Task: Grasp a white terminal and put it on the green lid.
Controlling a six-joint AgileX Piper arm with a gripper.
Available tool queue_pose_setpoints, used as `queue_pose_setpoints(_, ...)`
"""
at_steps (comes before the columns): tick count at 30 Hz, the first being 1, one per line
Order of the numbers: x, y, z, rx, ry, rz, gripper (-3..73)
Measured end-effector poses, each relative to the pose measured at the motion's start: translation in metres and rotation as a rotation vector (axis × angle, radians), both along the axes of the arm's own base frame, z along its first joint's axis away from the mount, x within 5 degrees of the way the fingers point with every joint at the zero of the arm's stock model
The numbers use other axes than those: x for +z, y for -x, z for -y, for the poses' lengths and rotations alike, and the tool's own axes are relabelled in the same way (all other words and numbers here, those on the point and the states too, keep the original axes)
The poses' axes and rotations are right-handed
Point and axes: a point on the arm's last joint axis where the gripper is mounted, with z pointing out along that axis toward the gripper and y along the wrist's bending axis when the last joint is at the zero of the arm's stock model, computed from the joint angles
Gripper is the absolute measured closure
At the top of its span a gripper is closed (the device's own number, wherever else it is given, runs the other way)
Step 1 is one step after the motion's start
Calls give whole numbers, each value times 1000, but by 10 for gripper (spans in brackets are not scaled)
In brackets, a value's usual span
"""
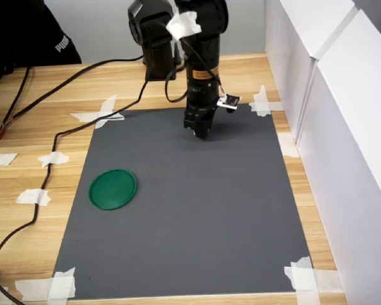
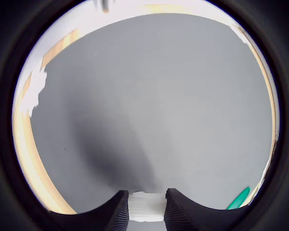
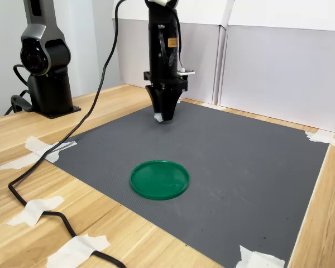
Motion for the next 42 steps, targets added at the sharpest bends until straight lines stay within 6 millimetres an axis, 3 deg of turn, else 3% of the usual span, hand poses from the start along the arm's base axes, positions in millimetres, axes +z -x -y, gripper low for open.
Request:
queue_pose_setpoints(6,50,-26,35,-111,-13,75,420)
queue_pose_setpoints(14,76,-50,107,-257,24,140,420)
queue_pose_setpoints(19,61,-61,144,-312,58,113,420)
queue_pose_setpoints(23,42,-71,159,-342,64,86,420)
queue_pose_setpoints(33,-1,-91,163,-396,50,25,420)
queue_pose_setpoints(42,-1,-111,166,-403,46,58,420)
